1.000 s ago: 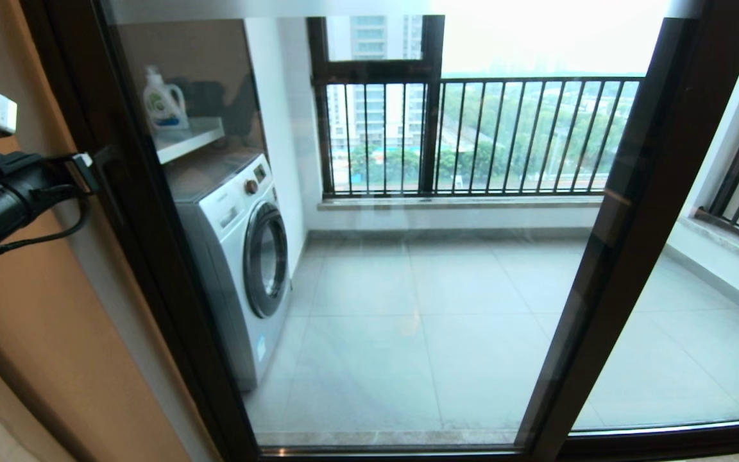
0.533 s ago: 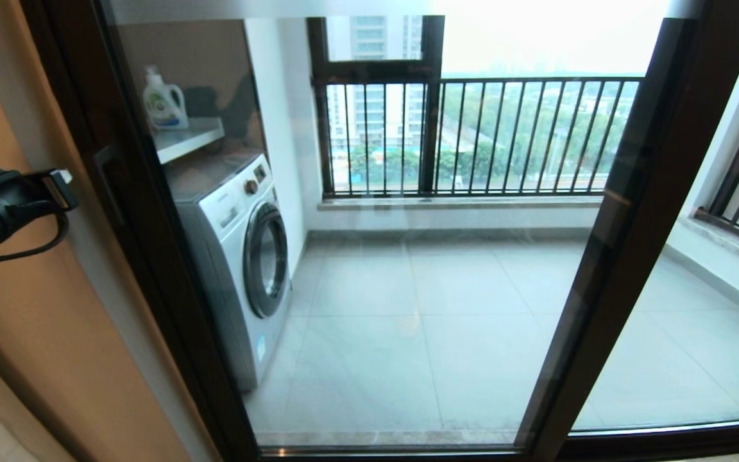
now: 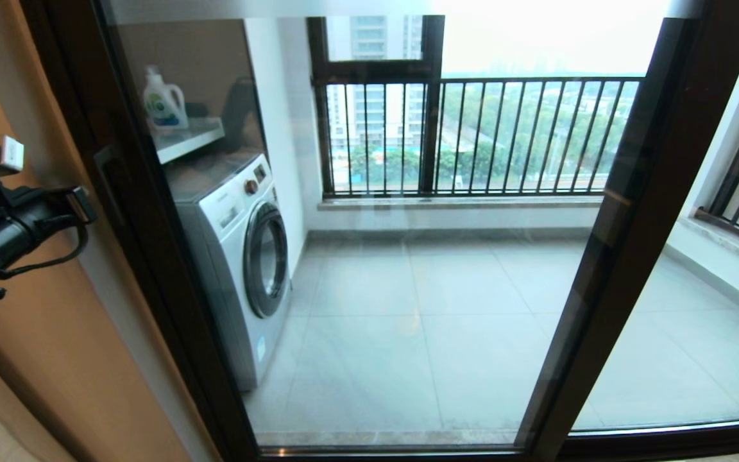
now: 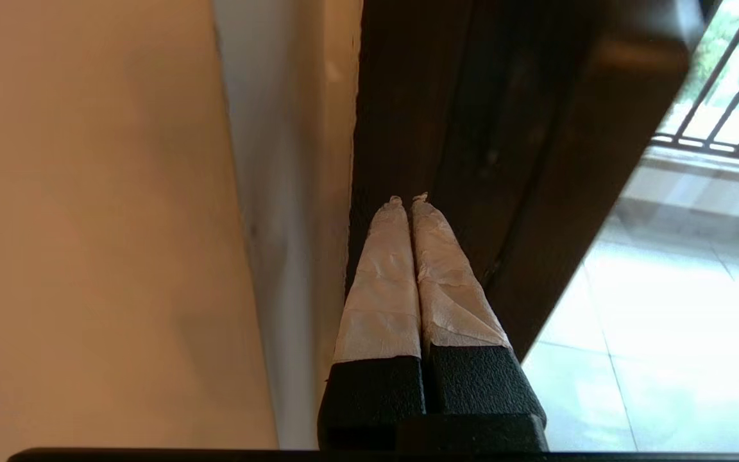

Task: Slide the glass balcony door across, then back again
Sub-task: Close the slid door

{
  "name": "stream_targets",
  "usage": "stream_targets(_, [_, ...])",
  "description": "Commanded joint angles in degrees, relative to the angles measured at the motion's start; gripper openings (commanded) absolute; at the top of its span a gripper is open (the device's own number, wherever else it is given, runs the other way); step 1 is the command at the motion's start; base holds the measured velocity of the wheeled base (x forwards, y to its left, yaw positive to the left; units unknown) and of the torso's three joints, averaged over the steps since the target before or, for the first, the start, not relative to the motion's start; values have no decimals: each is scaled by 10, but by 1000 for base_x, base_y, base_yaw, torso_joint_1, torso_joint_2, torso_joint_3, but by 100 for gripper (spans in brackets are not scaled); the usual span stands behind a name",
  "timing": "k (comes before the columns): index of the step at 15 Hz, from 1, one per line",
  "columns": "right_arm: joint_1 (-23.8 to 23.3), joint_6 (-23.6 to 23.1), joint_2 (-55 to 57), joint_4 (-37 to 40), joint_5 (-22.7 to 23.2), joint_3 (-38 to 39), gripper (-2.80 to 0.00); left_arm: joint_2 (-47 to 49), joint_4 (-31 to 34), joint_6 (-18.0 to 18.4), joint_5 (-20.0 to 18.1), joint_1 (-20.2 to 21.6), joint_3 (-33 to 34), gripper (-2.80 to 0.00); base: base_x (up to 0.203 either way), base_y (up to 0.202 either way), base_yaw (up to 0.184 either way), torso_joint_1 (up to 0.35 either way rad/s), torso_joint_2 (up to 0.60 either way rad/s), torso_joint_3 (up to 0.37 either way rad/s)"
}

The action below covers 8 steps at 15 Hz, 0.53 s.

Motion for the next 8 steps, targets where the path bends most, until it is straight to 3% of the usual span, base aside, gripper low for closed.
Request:
stream_targets(1, [0,0,1,1,0,0,-280,27,-4,0,-1,-4,-9,-280,0,0,0,0,0,0])
stream_targets(5, [0,0,1,0,0,0,-280,25,-4,2,0,-32,-6,-280,0,0,0,0,0,0])
stream_targets(8, [0,0,1,1,0,0,-280,21,-5,24,0,-49,-7,-280,0,0,0,0,0,0])
